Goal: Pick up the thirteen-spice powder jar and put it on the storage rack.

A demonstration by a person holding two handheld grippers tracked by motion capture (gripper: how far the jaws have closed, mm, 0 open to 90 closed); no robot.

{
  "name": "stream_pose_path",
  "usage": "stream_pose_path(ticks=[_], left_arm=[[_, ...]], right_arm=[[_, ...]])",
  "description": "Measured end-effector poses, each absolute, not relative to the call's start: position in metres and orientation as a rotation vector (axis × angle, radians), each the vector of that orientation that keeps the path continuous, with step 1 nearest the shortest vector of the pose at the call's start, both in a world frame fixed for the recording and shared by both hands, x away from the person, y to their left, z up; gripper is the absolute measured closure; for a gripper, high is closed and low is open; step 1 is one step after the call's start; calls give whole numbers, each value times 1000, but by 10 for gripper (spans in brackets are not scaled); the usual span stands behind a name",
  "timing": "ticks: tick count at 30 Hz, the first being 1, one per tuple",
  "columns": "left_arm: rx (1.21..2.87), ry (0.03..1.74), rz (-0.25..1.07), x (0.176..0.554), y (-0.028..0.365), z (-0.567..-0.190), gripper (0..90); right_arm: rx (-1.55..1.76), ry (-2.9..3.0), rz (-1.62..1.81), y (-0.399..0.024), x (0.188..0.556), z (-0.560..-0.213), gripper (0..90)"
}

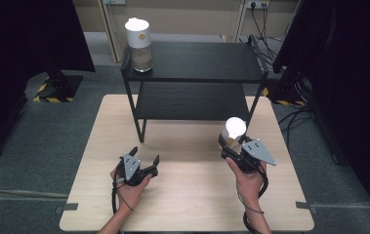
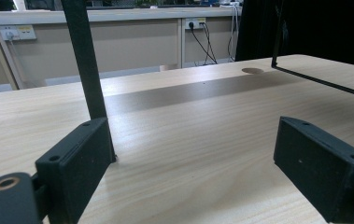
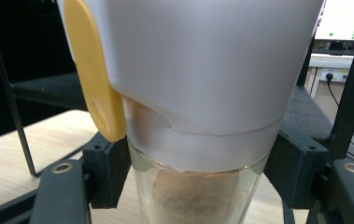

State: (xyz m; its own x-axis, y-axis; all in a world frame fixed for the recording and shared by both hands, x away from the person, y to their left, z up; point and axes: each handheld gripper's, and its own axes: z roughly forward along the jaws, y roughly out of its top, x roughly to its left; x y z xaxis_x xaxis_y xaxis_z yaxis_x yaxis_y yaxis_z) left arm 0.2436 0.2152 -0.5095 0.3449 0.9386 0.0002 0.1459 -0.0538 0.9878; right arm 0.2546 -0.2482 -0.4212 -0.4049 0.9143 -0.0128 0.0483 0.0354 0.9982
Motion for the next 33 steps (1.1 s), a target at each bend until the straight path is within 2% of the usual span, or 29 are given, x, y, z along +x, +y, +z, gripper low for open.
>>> stream_pose_path(ticks=[33], left_arm=[[1488, 1036, 891, 243, 214, -510, 112]], right_arm=[[967, 1476, 1520, -246, 266, -371, 309]])
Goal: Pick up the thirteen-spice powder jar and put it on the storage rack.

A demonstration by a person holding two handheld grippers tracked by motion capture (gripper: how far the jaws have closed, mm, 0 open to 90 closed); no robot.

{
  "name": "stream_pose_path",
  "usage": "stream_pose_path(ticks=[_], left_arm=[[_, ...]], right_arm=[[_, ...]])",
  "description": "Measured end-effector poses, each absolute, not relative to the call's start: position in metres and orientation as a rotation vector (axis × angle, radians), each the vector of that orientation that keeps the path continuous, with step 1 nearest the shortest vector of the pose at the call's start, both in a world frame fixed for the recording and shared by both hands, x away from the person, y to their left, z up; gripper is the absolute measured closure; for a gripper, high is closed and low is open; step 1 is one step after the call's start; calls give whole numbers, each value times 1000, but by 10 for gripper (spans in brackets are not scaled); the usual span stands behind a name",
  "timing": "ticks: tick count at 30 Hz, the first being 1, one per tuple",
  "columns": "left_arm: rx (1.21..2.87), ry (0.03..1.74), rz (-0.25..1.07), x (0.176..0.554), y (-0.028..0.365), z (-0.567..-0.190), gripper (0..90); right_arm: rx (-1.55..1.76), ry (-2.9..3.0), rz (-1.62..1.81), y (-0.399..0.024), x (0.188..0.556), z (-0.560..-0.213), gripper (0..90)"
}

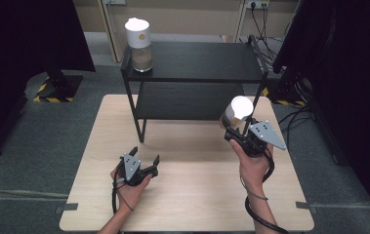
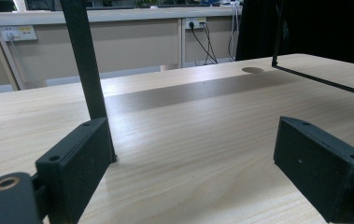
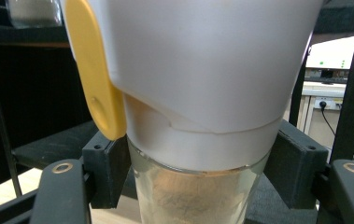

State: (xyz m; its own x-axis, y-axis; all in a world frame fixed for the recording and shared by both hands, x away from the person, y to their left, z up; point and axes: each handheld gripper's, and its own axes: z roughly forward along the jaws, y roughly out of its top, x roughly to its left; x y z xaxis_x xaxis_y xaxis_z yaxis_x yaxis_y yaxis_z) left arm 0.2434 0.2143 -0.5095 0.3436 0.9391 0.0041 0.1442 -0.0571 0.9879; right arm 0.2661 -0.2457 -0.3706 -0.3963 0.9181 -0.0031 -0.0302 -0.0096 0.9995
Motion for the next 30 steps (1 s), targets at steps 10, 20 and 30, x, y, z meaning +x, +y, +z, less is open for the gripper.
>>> stream_pose_path(ticks=[10, 20, 30], left_arm=[[1490, 1035, 893, 243, 214, -509, 112], [1490, 1037, 893, 243, 214, -509, 113], [1492, 1039, 891, 244, 214, -509, 113]], right_arm=[[961, 1463, 1528, -245, 270, -358, 309], [957, 1454, 1536, -243, 274, -347, 309], [944, 1437, 1545, -242, 276, -335, 309]])
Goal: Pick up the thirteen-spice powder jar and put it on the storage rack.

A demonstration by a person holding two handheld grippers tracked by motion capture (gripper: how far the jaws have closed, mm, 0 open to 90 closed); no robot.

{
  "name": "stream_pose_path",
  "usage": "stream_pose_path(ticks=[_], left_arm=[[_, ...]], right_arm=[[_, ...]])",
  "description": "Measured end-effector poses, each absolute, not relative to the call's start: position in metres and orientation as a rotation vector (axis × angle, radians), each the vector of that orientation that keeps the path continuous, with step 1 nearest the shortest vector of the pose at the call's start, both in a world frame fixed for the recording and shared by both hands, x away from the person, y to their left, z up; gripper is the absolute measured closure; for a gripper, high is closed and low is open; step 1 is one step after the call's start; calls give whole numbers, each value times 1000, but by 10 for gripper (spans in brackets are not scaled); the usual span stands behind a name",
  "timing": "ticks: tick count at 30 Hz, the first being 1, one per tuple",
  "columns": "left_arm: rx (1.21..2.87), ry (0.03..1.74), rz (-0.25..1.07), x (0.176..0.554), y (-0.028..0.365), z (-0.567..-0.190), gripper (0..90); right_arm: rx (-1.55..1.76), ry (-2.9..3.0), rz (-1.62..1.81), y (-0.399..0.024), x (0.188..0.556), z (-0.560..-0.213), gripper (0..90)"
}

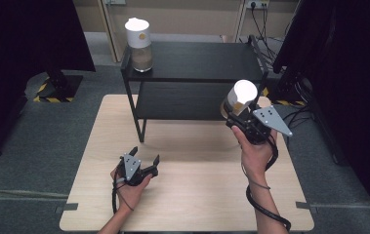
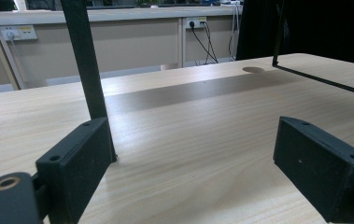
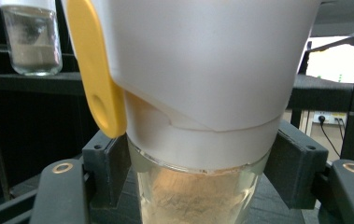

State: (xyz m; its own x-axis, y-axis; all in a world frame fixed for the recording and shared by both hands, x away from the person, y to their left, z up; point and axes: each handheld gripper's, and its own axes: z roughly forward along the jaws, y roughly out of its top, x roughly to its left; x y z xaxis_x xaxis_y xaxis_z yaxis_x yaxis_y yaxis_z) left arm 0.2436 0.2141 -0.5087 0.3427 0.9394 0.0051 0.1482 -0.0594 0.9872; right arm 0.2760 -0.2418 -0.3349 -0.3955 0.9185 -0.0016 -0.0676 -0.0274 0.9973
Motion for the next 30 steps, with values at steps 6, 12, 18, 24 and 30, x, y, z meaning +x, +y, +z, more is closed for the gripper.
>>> stream_pose_path(ticks=[6, 12, 18, 24, 30], left_arm=[[1492, 1040, 890, 244, 214, -509, 113], [1492, 1039, 891, 244, 214, -509, 113], [1492, 1038, 892, 244, 214, -509, 113], [1492, 1039, 890, 244, 214, -509, 113], [1493, 1038, 890, 244, 214, -509, 113]], right_arm=[[928, 1424, 1552, -241, 276, -328, 309], [920, 1408, 1559, -241, 277, -320, 309], [908, 1392, 1567, -240, 277, -312, 310], [902, 1375, 1576, -240, 279, -304, 309], [893, 1361, 1580, -240, 280, -296, 310]])
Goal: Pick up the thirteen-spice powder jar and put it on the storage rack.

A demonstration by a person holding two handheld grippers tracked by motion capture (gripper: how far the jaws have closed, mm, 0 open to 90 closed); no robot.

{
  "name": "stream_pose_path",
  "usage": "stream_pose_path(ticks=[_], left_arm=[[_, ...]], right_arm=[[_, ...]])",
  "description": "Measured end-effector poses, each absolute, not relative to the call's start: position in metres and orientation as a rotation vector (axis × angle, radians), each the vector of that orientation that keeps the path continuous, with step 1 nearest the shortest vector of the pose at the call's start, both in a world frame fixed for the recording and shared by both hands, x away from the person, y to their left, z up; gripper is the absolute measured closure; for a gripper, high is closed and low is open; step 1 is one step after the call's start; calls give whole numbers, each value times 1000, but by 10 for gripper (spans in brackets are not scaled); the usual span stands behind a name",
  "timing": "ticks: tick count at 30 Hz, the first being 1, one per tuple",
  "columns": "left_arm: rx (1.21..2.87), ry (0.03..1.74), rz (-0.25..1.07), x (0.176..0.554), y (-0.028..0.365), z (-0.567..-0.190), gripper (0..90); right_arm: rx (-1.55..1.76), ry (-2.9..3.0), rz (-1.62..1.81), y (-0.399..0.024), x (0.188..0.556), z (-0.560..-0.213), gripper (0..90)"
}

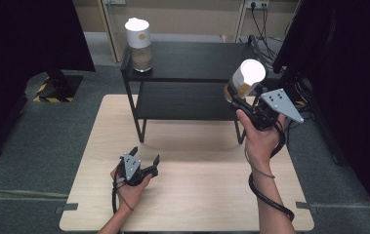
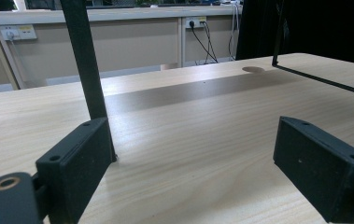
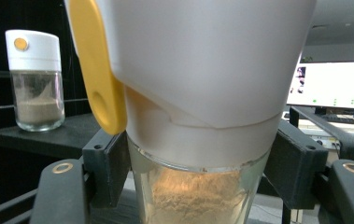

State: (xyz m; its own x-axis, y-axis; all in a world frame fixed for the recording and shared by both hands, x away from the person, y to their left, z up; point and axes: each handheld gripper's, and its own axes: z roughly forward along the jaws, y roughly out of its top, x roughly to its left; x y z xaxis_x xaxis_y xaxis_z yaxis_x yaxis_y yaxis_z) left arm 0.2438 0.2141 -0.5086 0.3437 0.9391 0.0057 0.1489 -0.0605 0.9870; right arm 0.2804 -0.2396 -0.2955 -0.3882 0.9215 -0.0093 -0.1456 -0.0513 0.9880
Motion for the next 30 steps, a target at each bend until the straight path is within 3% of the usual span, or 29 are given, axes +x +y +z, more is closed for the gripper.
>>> stream_pose_path(ticks=[30], left_arm=[[1494, 1041, 885, 244, 215, -508, 114]], right_arm=[[917, 1333, 1565, -232, 307, -265, 309]])
